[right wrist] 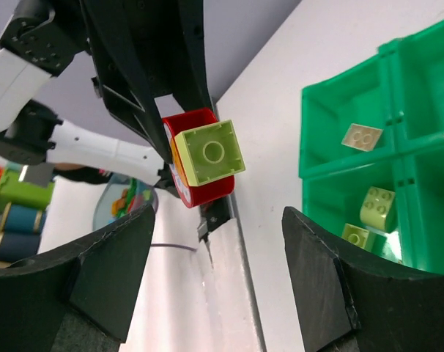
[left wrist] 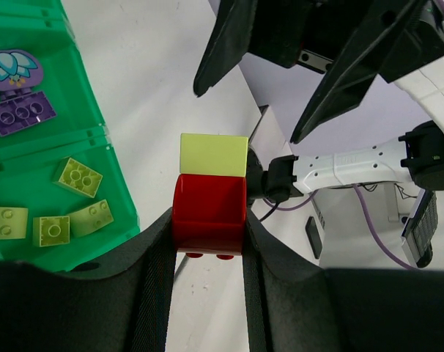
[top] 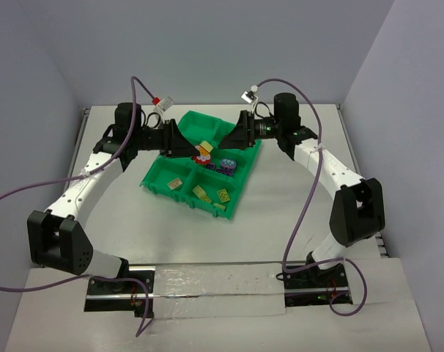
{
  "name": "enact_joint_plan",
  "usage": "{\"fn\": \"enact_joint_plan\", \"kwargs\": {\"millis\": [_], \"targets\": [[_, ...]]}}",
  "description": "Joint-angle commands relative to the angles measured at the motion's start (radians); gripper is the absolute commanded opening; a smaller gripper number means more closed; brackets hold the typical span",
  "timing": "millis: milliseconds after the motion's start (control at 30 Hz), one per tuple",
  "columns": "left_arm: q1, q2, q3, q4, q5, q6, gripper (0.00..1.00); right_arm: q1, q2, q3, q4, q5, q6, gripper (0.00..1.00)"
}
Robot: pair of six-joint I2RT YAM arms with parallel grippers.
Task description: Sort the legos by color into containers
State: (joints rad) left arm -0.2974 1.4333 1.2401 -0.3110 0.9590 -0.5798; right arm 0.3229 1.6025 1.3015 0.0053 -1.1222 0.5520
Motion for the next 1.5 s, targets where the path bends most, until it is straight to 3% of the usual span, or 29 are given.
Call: {"fn": "enact_joint_plan", "kwargs": {"millis": [0,267,633,1000,1100,1300,1333,1367,1400,1467], "targets": [[0.007,-0.060,0.005,0.081,0.039,-0.008,0.00,0.011,-0.001,0.021,0.121,-0.126,0.051,0.78],[0.007,-0.082,-0.019,0.127,0.036,-0.047,0.00,0.033,0.025,0.021,0.240,-0.145,0.160,0.78],[0.006,-0.117,-0.053,0.163,0.034,-0.083,0.00,0.051,0.092,0.008,0.658,-0.183,0.481,0.75],[0.006,-0.123,-0.050,0.164,0.024,-0.086,0.00,0.099,0.154,0.050,0.696,-0.191,0.521,0.71],[0.006,-0.123,-0.048,0.159,0.026,-0.084,0.00,0.104,0.162,0.045,0.748,-0.199,0.561,0.64],[0.006,-0.113,-0.039,0.147,0.021,-0.077,0.00,0.108,0.199,0.036,0.940,-0.213,0.723,0.39],[0.006,-0.111,-0.039,0.146,0.021,-0.077,0.00,0.108,0.206,0.035,0.980,-0.210,0.755,0.31],[0.006,-0.111,-0.039,0.146,0.021,-0.077,0.00,0.108,0.216,0.031,1.043,-0.209,0.805,0.14],[0.007,-0.110,-0.040,0.147,0.021,-0.077,0.00,0.108,0.225,0.029,1.101,-0.207,0.851,0.05],[0.006,-0.112,-0.039,0.139,0.024,-0.070,0.00,0.104,0.248,0.024,1.229,-0.196,0.958,0.00]]}}
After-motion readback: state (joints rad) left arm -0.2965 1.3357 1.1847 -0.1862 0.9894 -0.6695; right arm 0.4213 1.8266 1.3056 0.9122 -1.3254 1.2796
